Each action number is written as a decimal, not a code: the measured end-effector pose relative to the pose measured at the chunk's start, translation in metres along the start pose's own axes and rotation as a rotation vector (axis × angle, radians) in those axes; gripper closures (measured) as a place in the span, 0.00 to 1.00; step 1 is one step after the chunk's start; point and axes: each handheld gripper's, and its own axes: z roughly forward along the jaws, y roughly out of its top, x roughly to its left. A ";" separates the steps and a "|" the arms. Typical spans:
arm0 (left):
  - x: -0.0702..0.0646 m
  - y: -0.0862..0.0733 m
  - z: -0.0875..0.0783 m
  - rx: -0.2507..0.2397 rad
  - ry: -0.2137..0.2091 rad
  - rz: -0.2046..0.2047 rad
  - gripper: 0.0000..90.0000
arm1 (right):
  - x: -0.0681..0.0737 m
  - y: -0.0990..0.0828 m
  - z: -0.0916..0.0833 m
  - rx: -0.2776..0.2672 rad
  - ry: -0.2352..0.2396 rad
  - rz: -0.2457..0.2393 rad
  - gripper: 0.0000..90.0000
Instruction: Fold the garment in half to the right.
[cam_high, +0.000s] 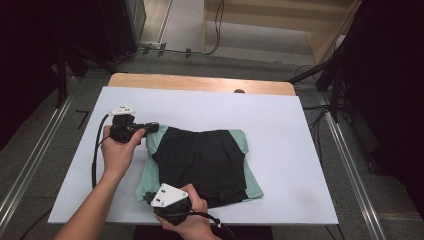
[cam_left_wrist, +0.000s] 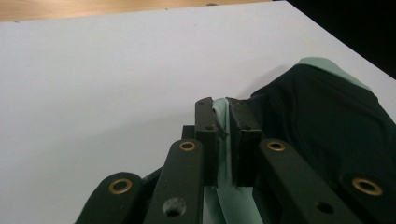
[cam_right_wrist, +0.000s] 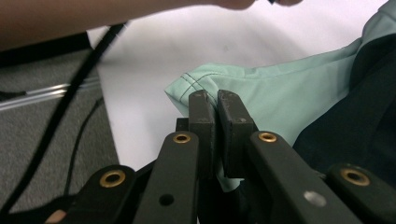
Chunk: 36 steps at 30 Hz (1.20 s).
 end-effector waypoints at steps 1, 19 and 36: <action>0.000 0.001 -0.004 0.001 0.012 0.006 0.93 | 0.001 0.002 -0.001 -0.013 0.002 -0.005 0.93; -0.035 0.029 0.005 0.016 0.025 0.075 0.93 | -0.021 -0.009 -0.064 -0.205 -0.074 0.090 0.93; -0.081 0.054 0.050 -0.009 -0.088 0.129 0.93 | -0.050 -0.043 -0.124 -0.258 -0.184 0.182 0.93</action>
